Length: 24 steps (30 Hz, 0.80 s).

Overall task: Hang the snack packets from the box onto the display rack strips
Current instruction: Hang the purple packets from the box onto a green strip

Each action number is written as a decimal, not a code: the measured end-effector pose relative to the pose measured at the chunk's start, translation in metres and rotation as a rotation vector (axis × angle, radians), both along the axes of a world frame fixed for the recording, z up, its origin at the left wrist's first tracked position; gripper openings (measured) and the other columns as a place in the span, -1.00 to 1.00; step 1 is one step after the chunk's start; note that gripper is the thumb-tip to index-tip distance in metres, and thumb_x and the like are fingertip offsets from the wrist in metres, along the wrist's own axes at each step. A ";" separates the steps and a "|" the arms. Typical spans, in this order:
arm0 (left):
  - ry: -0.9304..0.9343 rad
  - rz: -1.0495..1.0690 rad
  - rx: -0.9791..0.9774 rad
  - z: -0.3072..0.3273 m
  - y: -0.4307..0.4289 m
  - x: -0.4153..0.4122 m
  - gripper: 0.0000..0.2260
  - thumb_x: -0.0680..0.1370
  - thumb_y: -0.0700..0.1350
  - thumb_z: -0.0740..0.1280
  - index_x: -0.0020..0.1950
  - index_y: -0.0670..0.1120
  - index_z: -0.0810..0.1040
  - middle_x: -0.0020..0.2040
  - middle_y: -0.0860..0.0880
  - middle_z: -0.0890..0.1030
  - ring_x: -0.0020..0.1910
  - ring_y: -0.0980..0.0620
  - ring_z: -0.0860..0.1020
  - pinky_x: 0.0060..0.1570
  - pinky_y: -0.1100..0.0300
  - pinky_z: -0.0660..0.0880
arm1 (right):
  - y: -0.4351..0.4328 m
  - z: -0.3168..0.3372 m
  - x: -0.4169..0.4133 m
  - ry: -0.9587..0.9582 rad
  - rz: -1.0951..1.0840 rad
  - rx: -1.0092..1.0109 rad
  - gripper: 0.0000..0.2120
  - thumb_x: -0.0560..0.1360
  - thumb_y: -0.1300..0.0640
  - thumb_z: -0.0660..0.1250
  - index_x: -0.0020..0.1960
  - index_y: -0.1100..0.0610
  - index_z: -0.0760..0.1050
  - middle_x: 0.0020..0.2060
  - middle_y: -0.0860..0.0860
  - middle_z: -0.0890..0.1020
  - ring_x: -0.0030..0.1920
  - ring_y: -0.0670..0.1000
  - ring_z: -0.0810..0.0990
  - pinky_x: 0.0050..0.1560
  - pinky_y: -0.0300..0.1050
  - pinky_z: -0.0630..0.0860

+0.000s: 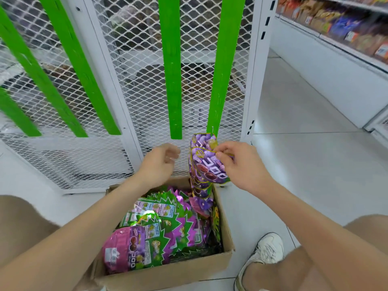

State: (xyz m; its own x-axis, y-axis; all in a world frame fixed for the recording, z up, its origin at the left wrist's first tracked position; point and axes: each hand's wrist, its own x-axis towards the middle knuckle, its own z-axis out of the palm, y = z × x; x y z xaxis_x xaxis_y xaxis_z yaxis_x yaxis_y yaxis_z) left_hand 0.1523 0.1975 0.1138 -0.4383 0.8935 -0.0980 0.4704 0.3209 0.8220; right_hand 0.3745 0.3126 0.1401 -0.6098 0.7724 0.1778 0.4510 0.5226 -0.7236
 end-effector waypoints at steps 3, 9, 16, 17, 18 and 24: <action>0.149 -0.087 0.168 0.028 0.023 0.009 -0.47 0.56 -0.41 0.20 0.47 -0.04 0.50 0.37 0.03 0.60 0.38 0.08 0.52 0.42 0.10 0.43 | 0.007 0.010 -0.002 -0.065 -0.035 0.225 -0.81 0.63 0.15 0.34 0.12 -0.02 0.70 -0.06 -0.10 0.76 -0.05 -0.03 0.68 0.03 -0.11 0.52; -0.079 -0.257 0.175 0.057 0.077 0.028 -0.27 0.56 -0.46 0.18 0.69 -0.06 0.16 0.62 -0.02 0.36 0.60 0.08 0.29 0.53 0.05 0.29 | 0.020 0.019 -0.012 -0.109 -0.008 0.066 -0.82 0.64 0.18 0.33 0.20 0.01 0.62 0.02 -0.01 0.72 -0.03 0.02 0.66 0.09 -0.05 0.51; -0.233 -0.116 0.349 0.054 0.094 0.034 -0.85 0.70 -0.15 0.35 -0.03 0.05 0.58 -0.23 0.18 0.60 -0.20 0.24 0.54 -0.06 0.27 0.47 | 0.014 0.034 -0.005 0.032 0.106 -0.675 -0.57 0.60 0.41 0.30 0.37 0.04 0.42 0.04 0.12 0.69 -0.05 0.03 0.67 0.10 0.07 0.59; -0.225 -0.119 0.353 0.056 0.092 0.031 -0.83 0.69 -0.12 0.37 -0.10 0.02 0.58 -0.26 0.14 0.60 -0.20 0.20 0.54 -0.03 0.24 0.46 | 0.012 0.036 -0.006 0.056 0.077 -0.620 -0.58 0.58 0.40 0.34 0.35 0.06 0.44 0.03 0.12 0.69 -0.08 0.01 0.67 0.06 0.05 0.61; -0.224 -0.123 0.345 0.058 0.089 0.028 -0.81 0.68 -0.08 0.39 -0.14 -0.03 0.60 -0.24 0.03 0.62 -0.17 0.13 0.56 0.01 0.17 0.48 | 0.011 0.038 -0.009 0.096 0.035 -0.555 -0.59 0.56 0.38 0.39 0.32 0.08 0.46 -0.02 0.11 0.68 -0.14 -0.01 0.66 -0.02 -0.01 0.61; -0.145 -0.138 0.283 0.082 0.061 0.027 -0.69 0.63 0.03 0.43 -0.28 -0.04 0.57 -0.30 -0.03 0.51 -0.25 0.05 0.45 -0.16 0.10 0.33 | -0.003 0.047 -0.022 0.347 -0.115 -0.139 -0.73 0.44 0.23 0.59 0.02 0.03 0.56 -0.25 -0.05 0.74 -0.26 -0.11 0.68 -0.08 -0.07 0.64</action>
State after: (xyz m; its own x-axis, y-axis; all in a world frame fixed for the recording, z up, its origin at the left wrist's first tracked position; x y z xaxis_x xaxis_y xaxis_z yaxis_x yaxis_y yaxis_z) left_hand 0.1789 0.2589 0.1956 -0.3110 0.9440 0.1103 0.3654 0.0116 0.9308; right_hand 0.3522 0.3096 0.1872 -0.4400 0.8634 0.2468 0.2170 0.3689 -0.9038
